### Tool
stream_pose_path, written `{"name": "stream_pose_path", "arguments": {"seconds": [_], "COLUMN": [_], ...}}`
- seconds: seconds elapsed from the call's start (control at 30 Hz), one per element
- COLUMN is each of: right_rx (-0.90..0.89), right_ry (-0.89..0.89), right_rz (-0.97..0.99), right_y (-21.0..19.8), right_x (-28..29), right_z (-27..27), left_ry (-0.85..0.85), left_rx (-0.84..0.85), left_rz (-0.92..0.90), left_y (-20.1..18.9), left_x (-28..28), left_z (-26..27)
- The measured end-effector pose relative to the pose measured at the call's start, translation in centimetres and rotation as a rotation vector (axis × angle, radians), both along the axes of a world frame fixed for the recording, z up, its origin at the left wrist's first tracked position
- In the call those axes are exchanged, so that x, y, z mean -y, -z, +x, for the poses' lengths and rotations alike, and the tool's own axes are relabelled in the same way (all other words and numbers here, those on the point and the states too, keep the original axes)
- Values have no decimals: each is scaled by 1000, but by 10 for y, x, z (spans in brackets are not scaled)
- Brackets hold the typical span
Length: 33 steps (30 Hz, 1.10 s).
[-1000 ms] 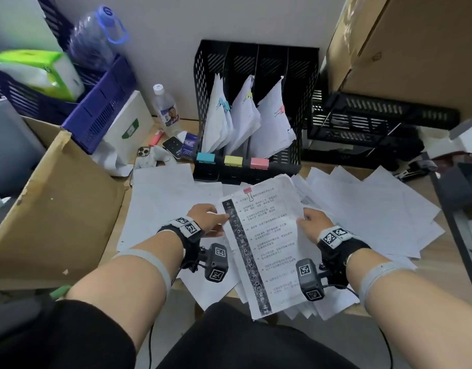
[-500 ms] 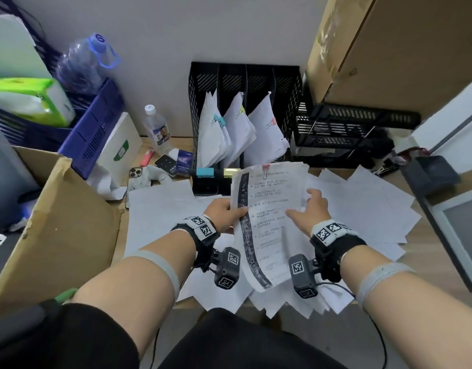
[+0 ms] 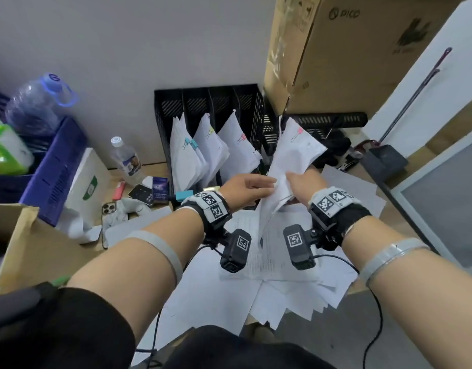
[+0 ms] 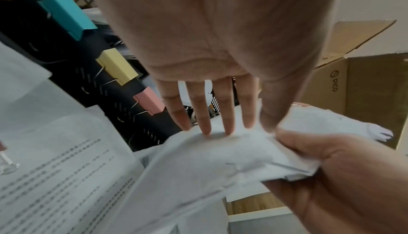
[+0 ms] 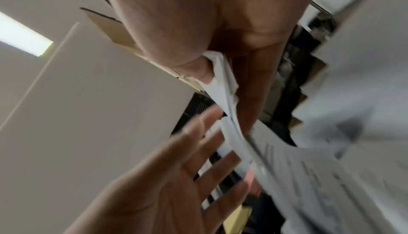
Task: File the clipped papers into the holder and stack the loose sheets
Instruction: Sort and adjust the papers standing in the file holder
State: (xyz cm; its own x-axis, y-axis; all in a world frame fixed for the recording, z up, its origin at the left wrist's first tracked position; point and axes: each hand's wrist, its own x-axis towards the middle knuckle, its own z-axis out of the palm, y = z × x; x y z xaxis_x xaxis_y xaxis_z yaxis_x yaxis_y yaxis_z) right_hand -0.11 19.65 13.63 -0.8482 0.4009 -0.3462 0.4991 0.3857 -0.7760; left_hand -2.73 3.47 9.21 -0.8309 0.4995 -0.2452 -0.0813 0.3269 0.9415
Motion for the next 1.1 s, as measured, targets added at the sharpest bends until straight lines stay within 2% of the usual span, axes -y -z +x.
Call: {"name": "stream_pose_path", "arguments": {"seconds": [0.07,0.13,0.27,0.37,0.5,0.53,0.63,0.83,0.93,1.1], "right_rx": [-20,-48,-85,-116,-147,-152,-159,-177,-209,-269], "right_ry": [-35,-63,-112,-154,-199,-217,-275,-365,-425,-389], "right_rz": [75,70,39,27,-18,-17,-19,-84,-113,-76], "right_y": [-8,-14,-25,-30,-33,-34,-34,-32,-37,-35], "right_x": [-12,-22,-35,-44,-51,-53,-53,-47,-36,-11], "right_z": [-8,-14,-27,-42,-60,-65,-77,-99,-109,-128], "left_ry": [-94,-150,-12,43,44,48,15,-208,-257,-277], "left_rx": [-105,-195,-299,-326,-603,-629,-566,-477,-460,-457], "left_rz": [-101,-240,-600,-800,-1067,-1105,-1167,-1173,-1156,-1108], "left_y": [4,11,16,13,19,21,28,37,39,35], "left_x": [-6,-12,-28,-40,-47,-46,-41,-18,-4,4], "left_z": [-14,-28,-59,-80,-101,-105,-110,-110,-104,-97]}}
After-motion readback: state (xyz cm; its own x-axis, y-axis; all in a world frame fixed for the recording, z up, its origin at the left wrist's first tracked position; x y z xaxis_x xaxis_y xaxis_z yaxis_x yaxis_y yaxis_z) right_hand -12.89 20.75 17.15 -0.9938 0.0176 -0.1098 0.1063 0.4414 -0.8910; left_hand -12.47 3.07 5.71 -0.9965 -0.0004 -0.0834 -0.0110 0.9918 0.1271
